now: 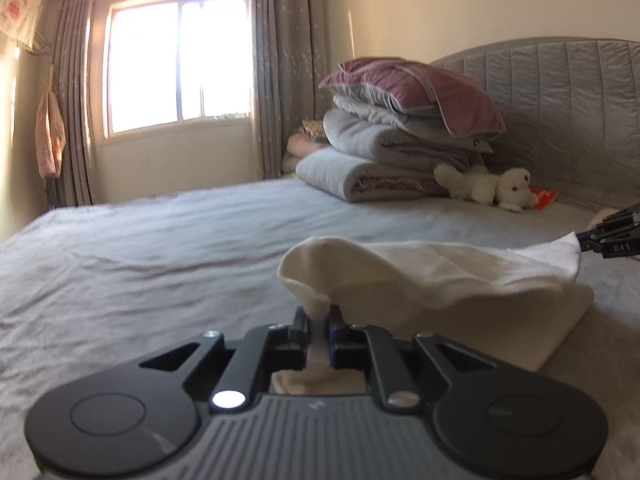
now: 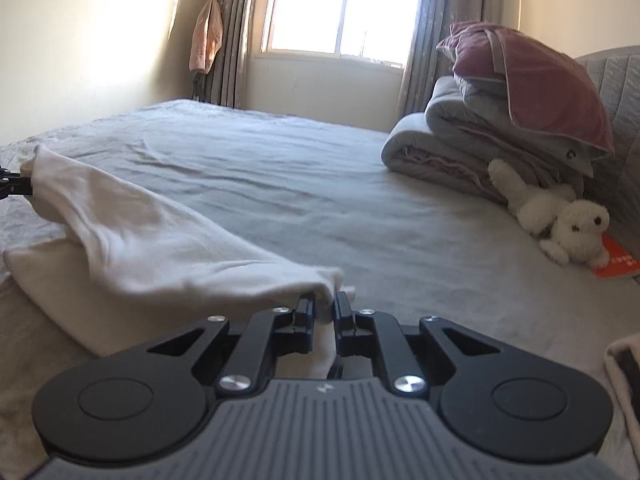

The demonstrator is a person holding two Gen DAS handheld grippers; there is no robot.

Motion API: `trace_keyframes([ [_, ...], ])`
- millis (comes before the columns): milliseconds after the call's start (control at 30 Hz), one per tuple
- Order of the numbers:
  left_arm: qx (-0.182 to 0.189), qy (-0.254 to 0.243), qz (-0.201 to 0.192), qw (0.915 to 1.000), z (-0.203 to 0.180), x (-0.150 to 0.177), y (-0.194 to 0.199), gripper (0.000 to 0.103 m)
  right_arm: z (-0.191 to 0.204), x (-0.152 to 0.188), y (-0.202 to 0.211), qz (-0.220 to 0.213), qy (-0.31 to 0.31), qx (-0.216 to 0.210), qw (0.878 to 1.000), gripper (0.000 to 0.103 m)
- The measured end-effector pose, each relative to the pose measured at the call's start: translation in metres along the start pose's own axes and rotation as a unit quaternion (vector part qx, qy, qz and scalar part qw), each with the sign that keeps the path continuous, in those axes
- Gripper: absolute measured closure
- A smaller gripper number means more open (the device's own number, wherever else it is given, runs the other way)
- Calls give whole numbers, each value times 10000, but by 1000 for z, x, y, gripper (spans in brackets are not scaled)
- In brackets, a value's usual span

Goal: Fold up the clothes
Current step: 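Fold the edge over the sweatshirt and open both grippers, then grasp the folded sweatshirt bundle with both grippers and lift it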

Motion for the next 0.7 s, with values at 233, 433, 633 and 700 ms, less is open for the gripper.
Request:
trace_keyframes([
  [233, 369, -16, 753, 9965, 12, 23, 24, 59, -9, 21, 17, 435, -160, 35, 9989, 91],
  [433, 365, 1928, 831, 9770, 62, 26, 27, 55, -31, 22, 33, 504, -1387, -163, 9889, 85],
  [633, 842, 4224, 800, 8989, 88, 35, -4, 52, -51, 22, 18, 365, -3270, -604, 9424, 59],
  [700, 1041, 4609, 853, 8772, 86, 37, -20, 53, -55, 21, 13, 238, -3681, -677, 9270, 59],
])
Point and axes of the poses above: each gripper's, at about its wrist camera, not at the fingertips, and y roughly against the way its jaws point, z to its left, x to its underside, the point moved 1 cm from there along -y, roughly the way its jaws point, and after that the axes turned 4 degrees about -z, right-handed, at the moved point
